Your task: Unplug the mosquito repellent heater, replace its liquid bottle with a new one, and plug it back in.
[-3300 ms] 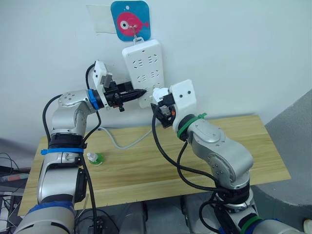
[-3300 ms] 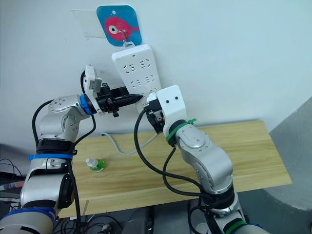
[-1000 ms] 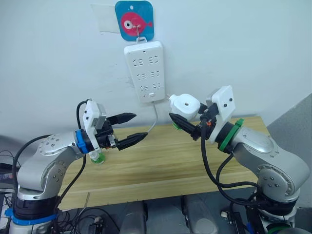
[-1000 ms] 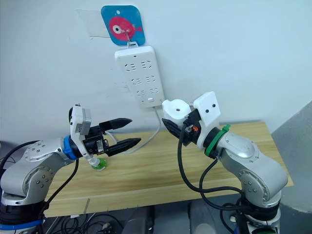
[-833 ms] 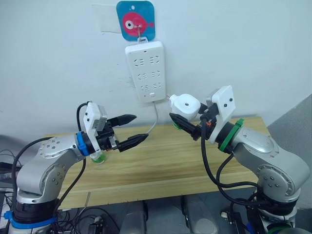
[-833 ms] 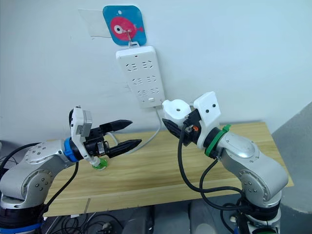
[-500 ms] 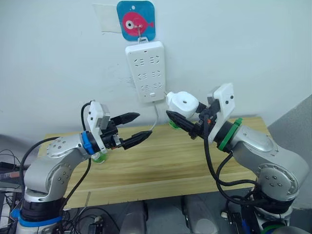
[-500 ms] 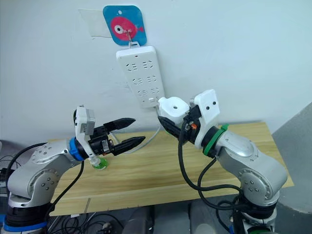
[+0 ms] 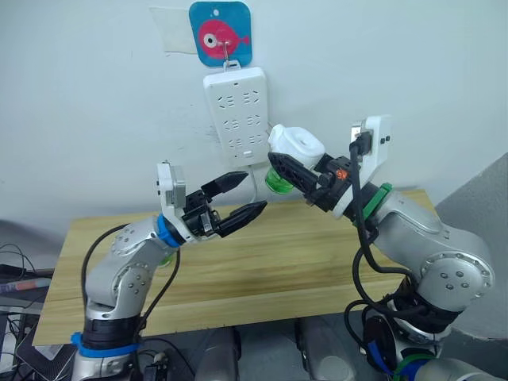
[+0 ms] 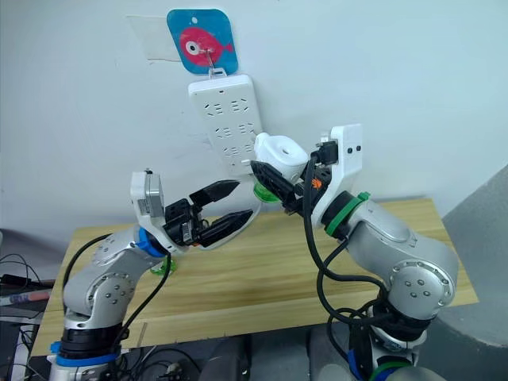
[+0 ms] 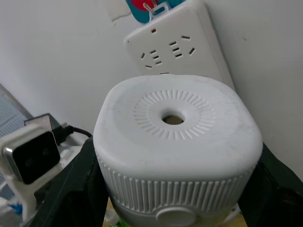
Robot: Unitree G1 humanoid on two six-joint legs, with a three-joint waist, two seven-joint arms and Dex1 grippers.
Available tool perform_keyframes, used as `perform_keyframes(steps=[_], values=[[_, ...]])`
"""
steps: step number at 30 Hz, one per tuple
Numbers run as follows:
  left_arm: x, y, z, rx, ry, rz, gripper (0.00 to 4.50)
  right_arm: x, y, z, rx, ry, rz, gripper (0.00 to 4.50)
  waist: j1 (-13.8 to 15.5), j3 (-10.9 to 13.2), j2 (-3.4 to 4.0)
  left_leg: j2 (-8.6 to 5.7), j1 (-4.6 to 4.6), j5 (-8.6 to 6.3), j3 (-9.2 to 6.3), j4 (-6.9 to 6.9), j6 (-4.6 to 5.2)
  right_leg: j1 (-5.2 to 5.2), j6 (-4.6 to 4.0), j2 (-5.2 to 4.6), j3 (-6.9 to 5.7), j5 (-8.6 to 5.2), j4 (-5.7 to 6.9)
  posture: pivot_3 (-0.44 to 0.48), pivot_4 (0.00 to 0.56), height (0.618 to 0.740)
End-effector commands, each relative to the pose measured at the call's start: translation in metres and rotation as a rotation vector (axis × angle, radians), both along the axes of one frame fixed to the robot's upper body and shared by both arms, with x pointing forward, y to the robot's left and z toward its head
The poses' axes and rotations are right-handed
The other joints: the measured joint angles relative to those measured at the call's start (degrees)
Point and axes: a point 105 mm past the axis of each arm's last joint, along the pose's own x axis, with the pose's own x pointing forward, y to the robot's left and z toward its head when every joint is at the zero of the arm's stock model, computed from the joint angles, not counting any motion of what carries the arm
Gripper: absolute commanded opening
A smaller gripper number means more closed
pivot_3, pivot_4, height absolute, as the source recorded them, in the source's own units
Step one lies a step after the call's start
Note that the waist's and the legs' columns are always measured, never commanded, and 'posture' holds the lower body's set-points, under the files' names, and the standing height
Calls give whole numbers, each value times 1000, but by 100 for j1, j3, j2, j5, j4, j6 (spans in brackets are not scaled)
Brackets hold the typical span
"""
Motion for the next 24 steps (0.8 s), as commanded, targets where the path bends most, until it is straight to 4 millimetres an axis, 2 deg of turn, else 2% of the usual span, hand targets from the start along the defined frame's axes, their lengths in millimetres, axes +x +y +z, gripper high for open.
perform_keyframes(steps=[1, 14, 24], values=[[0, -6, 7, -18, -62, -5, 4471, -4, 0, 16, 66, -33, 9, 3053, -31, 0, 0, 0, 0, 0, 0, 0, 0, 0, 0, 0, 0, 0, 0, -271, 227, 730], [11, -24, 17, -116, -131, 8, 4471, -4, 2, 25, 189, 59, 35, 3053, -80, 0, 0, 0, 0, 0, 1, 1, 1, 1, 0, 1, 1, 0, 0, -269, 229, 730], [13, -36, 25, -171, -152, -17, 4471, -6, 3, 27, 205, 112, 43, 3053, -92, 0, 0, -1, -1, 0, 2, 1, 2, 2, 0, 1, 1, 0, -3, -270, 232, 730]])
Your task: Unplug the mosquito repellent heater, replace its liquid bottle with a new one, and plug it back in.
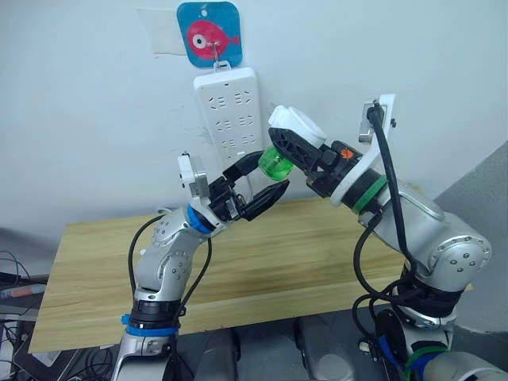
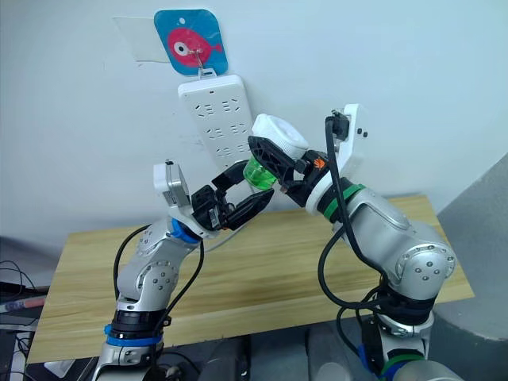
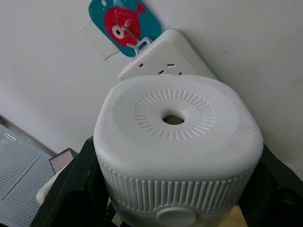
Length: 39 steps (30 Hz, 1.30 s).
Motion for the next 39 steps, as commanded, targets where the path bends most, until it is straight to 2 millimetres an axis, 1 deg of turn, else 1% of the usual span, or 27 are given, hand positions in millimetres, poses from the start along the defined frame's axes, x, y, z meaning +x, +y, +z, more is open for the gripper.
perform_keyframes(steps=[1, 6, 34, 37, 39], values=[[-4, -5, 8, -17, -42, -13, 4471, -8, 1, 10, 44, -22, 26, 3053, -4, 0, 0, 0, 0, 0, 0, 0, 0, 0, 0, 0, 1, 0, 0, -270, 232, 730], [-4, -5, 13, -38, -53, -15, 4471, -7, 0, 9, 51, -4, 19, 3053, -6, 0, 0, 0, 0, 0, 0, 0, 0, 0, 0, 1, 0, 0, -1, -270, 232, 730], [-2, -15, 17, -73, -50, -67, 4471, -7, 1, 13, 74, 22, 19, 3053, 29, 0, 0, 0, -2, 0, 0, -2, 0, 0, 1, 2, 0, 0, -9, -280, 235, 730], [-3, -14, 18, -84, -45, -74, 3857, -7, 0, 13, 75, 24, 17, 3053, 31, 0, 0, 0, -2, 0, 0, -2, 0, 0, 1, 2, 0, 0, -9, -278, 233, 730], [-2, -14, 18, -85, -43, -74, 3248, -7, 0, 13, 77, 27, 13, 3053, 31, 0, 0, 0, -2, 0, 0, -2, 0, 0, 1, 2, 0, 0, -9, -278, 233, 730]])
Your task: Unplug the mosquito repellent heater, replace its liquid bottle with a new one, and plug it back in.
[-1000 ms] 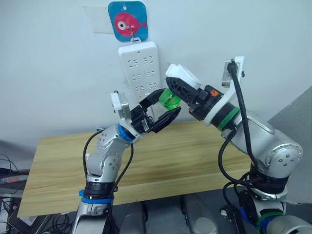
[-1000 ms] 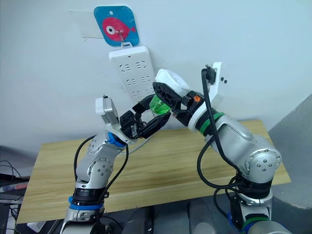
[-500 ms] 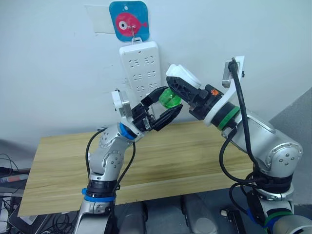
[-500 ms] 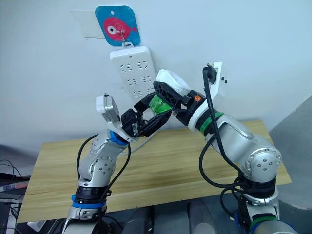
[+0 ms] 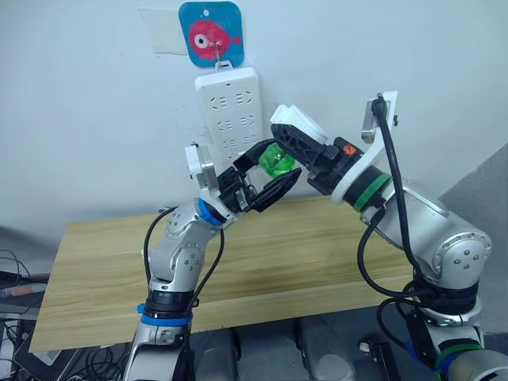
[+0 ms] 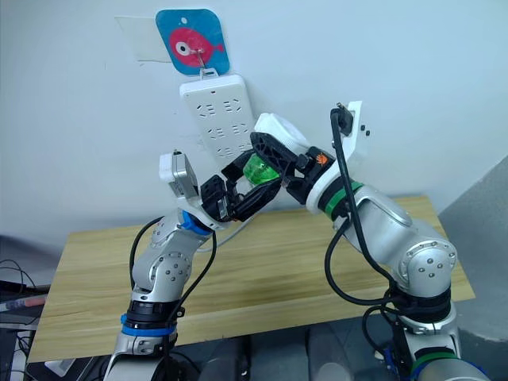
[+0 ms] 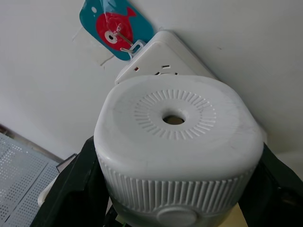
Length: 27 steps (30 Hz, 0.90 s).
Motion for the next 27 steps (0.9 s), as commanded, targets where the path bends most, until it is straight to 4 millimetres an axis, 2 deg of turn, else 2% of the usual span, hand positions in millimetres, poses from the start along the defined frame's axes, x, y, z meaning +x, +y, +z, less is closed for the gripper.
perform_keyframes(steps=[1, 3, 4, 17, 19, 22, 27], values=[[-3, -1, 7, -21, -22, -20, 2875, -7, 0, 10, 31, -36, 20, 3053, 0, 0, 0, 0, 0, 0, 0, 0, 0, 0, 0, 0, 0, 0, 0, -278, 233, 730], [-3, -1, 7, -22, -21, -20, 2300, -6, -1, 11, 35, -32, 16, 3053, 1, 0, 0, 0, 0, 0, 0, 0, 0, 0, 0, 0, 0, 0, 0, -278, 233, 730], [-3, -1, 7, -22, -21, -20, 2239, -6, -1, 11, 35, -32, 15, 3053, 1, 0, 0, 0, 0, 0, 0, 0, 0, 0, 0, 0, 0, 0, 0, -278, 233, 730], [-1, 0, 8, -18, -31, -7, 2239, -6, -1, 10, 29, -31, 25, 3053, 5, 0, 0, 0, 0, 0, 0, -1, 0, 0, 0, 0, 0, 0, -2, -271, 234, 730], [-1, 1, 7, -14, -33, -1, 2239, -7, -1, 10, 20, -35, 39, 3737, 7, 0, 0, 0, 0, 0, 0, -1, 0, 0, 0, 0, 0, 0, -2, -267, 235, 730], [-2, 6, 7, -2, -38, 12, 2239, -6, -4, 10, -8, -51, 47, 4481, 10, 0, 0, 0, 0, 0, 0, -1, 0, 0, 0, 0, 0, 0, -2, -264, 234, 730], [-3, 16, 5, 25, -41, 23, 2239, -9, -7, 13, -39, -68, 101, 4481, 12, 0, 0, 0, 0, 0, 0, -2, 0, 0, 0, 0, 0, 0, -3, -258, 232, 730]])
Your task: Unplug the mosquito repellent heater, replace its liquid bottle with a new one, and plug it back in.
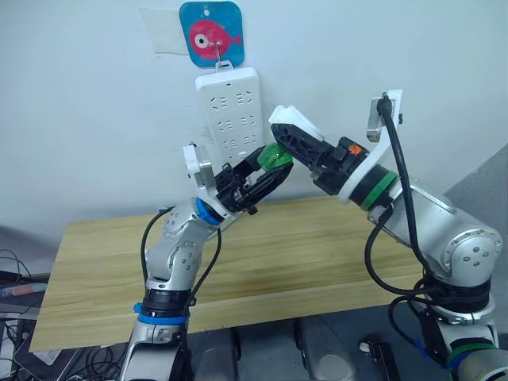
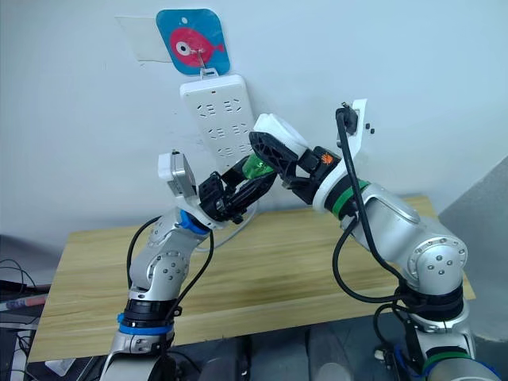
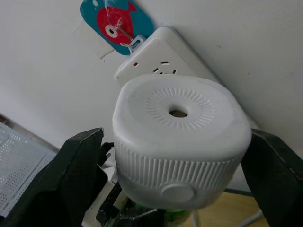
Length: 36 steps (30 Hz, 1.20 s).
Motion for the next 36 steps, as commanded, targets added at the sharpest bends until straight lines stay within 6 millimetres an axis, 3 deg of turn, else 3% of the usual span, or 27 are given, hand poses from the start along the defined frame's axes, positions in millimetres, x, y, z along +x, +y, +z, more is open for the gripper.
perform_keyframes(steps=[1, 17, 36], values=[[-8, 8, 9, -2, -50, -6, 2239, -10, 0, 14, 10, -52, 76, 4481, 3, 0, 0, 0, 0, 0, 0, 0, 0, 0, 0, 0, 0, 0, 0, -255, 231, 730], [-21, 48, 12, 207, -55, -48, 2239, -9, -9, 8, -52, 26, 317, 4481, 44, 1, 0, 1, -1, 0, -1, -4, 0, 0, 0, 0, -1, 0, -3, -219, 225, 730], [-27, 63, 18, 381, -70, -118, 2239, -4, -15, 0, -119, 147, 600, 4481, 153, 3, -1, 1, -4, -1, 1, -5, 1, -3, -1, 1, -1, 0, -6, -198, 236, 730]])
